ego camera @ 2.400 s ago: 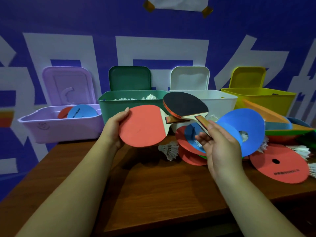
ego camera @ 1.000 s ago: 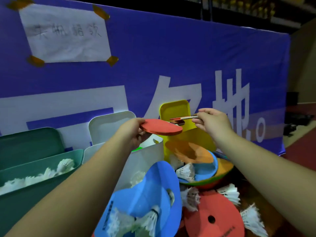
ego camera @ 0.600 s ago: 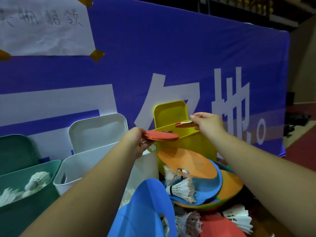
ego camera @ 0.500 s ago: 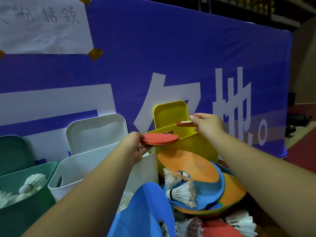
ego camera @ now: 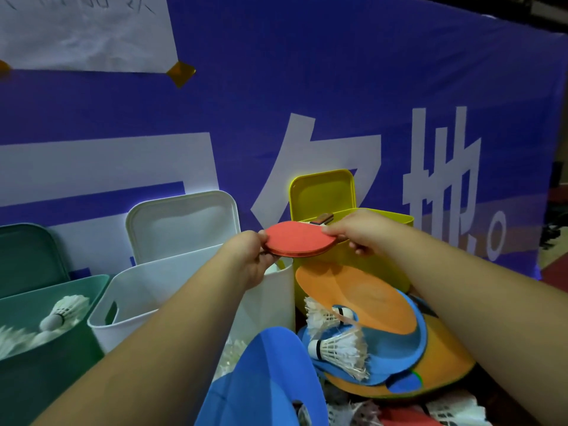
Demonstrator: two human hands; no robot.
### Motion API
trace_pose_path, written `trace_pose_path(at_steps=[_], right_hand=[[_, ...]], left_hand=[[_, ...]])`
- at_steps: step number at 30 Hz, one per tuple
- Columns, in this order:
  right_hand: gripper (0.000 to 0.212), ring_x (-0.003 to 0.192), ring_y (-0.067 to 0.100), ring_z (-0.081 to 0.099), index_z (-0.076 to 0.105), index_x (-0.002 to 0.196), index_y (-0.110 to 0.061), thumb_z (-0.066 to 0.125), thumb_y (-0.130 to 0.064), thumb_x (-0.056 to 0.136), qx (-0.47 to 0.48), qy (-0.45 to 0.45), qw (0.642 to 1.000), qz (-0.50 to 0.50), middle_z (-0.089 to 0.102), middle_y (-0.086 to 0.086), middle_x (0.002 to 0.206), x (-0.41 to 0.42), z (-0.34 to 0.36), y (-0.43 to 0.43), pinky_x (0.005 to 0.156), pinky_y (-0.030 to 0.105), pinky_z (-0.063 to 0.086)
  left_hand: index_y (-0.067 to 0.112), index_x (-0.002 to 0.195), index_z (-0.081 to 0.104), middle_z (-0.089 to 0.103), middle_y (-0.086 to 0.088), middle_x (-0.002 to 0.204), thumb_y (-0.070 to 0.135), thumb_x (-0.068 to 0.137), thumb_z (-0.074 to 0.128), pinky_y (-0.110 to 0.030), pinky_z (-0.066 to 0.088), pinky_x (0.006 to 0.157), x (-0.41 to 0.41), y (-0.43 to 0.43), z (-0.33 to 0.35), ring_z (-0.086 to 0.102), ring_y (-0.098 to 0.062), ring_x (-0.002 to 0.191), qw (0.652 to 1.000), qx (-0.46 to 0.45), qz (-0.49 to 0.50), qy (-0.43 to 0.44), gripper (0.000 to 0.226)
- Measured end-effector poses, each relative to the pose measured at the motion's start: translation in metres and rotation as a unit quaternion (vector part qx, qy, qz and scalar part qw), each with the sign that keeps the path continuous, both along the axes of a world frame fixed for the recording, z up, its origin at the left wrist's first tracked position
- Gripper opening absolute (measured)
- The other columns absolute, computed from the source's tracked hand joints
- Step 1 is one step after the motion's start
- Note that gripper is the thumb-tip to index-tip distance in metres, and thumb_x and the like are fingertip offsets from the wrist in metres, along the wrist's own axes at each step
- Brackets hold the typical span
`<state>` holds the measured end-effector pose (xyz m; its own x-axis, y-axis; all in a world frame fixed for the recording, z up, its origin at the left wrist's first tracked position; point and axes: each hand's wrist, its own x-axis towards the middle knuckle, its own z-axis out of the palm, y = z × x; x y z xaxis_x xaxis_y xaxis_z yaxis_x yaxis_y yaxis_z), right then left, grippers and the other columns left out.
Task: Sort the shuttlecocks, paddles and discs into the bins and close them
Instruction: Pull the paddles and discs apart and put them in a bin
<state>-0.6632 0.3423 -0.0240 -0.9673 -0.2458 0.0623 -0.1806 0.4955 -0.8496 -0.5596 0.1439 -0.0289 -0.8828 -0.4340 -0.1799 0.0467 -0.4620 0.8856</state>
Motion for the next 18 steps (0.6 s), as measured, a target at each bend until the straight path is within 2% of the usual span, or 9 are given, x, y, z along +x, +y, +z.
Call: trace_pose_path(at_steps=[2, 3, 5, 7, 11, 13, 14, 16, 18], right_hand=[[0.010, 0.056, 0.011, 0.049, 0.067, 0.092, -0.018, 0.068, -0.021, 0.101, -0.097, -0.023, 0.995, 0.025, 0.057, 0.006, 0.073, 0.005, 0.007, 0.001, 0.043, 0.020, 0.041], [0.016, 0.055, 0.010, 0.046, 0.065, 0.089, -0.018, 0.062, -0.011, 0.103, -0.154, -0.036, 0.987, 0.022, 0.054, 0.005, 0.070, 0.003, 0.008, 0.001, 0.043, 0.019, 0.040], [0.017, 0.052, 0.009, 0.043, 0.065, 0.093, -0.009, 0.053, -0.005, 0.105, -0.246, -0.068, 0.967, -0.023, 0.050, 0.004, 0.066, -0.008, 0.009, 0.003, 0.040, 0.016, 0.039], [0.017, 0.052, 0.009, 0.044, 0.067, 0.108, 0.000, 0.052, -0.008, 0.106, -0.285, -0.090, 0.951, -0.077, 0.050, 0.004, 0.067, -0.016, 0.010, 0.007, 0.038, 0.017, 0.041], [0.029, 0.066, 0.011, 0.058, 0.056, 0.135, 0.002, 0.044, -0.002, 0.109, -0.262, -0.091, 0.957, -0.082, 0.060, 0.012, 0.091, -0.025, 0.005, 0.018, 0.046, 0.020, 0.053], [0.039, 0.073, 0.013, 0.062, 0.046, 0.147, -0.002, 0.039, 0.002, 0.109, -0.238, -0.103, 0.964, -0.061, 0.062, 0.016, 0.106, -0.025, 0.004, 0.023, 0.054, 0.024, 0.056], [0.045, 0.075, 0.014, 0.062, 0.041, 0.152, -0.005, 0.037, 0.003, 0.108, -0.228, -0.102, 0.966, -0.063, 0.060, 0.018, 0.116, -0.026, 0.003, 0.025, 0.055, 0.026, 0.056], [0.048, 0.078, 0.017, 0.062, 0.041, 0.154, -0.008, 0.036, 0.001, 0.107, -0.223, -0.094, 0.968, -0.072, 0.056, 0.019, 0.124, -0.031, -0.001, 0.028, 0.052, 0.028, 0.057], [0.041, 0.076, 0.018, 0.062, 0.050, 0.147, -0.006, 0.037, -0.005, 0.108, -0.207, -0.084, 0.972, -0.069, 0.059, 0.017, 0.116, -0.028, -0.003, 0.028, 0.055, 0.031, 0.059]], left_hand=[[0.004, 0.125, 0.053, 0.063, -0.018, 0.115, 0.008, 0.112, 0.041, -0.047, 0.057, 0.088, 0.002, 0.003, 0.001, 0.070, -0.029, 0.106, 1.000, 0.008, -0.020, -0.002, 0.018], [0.004, 0.119, 0.056, 0.065, -0.019, 0.111, 0.010, 0.113, 0.040, -0.047, 0.058, 0.088, 0.002, 0.004, 0.000, 0.071, -0.028, 0.103, 1.000, -0.006, -0.029, -0.007, 0.018], [0.003, 0.121, 0.061, 0.069, -0.017, 0.102, 0.015, 0.112, 0.043, -0.041, 0.064, 0.077, 0.001, 0.005, -0.002, 0.071, -0.023, 0.088, 0.996, -0.076, -0.040, -0.026, 0.023], [0.006, 0.119, 0.065, 0.071, -0.014, 0.105, 0.017, 0.109, 0.052, -0.039, 0.064, 0.069, -0.001, 0.005, -0.005, 0.069, -0.018, 0.085, 0.989, -0.141, -0.040, -0.036, 0.019], [0.009, 0.113, 0.076, 0.076, -0.010, 0.118, 0.021, 0.102, 0.066, -0.041, 0.056, 0.087, -0.001, 0.007, -0.006, 0.071, -0.020, 0.110, 0.970, -0.234, -0.053, -0.030, 0.020], [0.012, 0.109, 0.080, 0.076, -0.006, 0.119, 0.024, 0.100, 0.070, -0.047, 0.052, 0.103, -0.001, 0.007, -0.007, 0.069, -0.019, 0.114, 0.959, -0.272, -0.070, -0.033, 0.018], [0.015, 0.108, 0.081, 0.075, -0.003, 0.119, 0.025, 0.100, 0.068, -0.048, 0.050, 0.106, -0.001, 0.007, -0.007, 0.068, -0.017, 0.116, 0.954, -0.286, -0.077, -0.035, 0.018], [0.017, 0.109, 0.081, 0.074, -0.002, 0.121, 0.025, 0.102, 0.065, -0.044, 0.049, 0.101, -0.001, 0.007, -0.007, 0.066, -0.015, 0.118, 0.947, -0.308, -0.082, -0.037, 0.019], [0.017, 0.111, 0.080, 0.073, -0.002, 0.122, 0.024, 0.102, 0.064, -0.039, 0.049, 0.092, 0.001, 0.009, -0.006, 0.064, -0.016, 0.119, 0.943, -0.320, -0.082, -0.037, 0.020]])
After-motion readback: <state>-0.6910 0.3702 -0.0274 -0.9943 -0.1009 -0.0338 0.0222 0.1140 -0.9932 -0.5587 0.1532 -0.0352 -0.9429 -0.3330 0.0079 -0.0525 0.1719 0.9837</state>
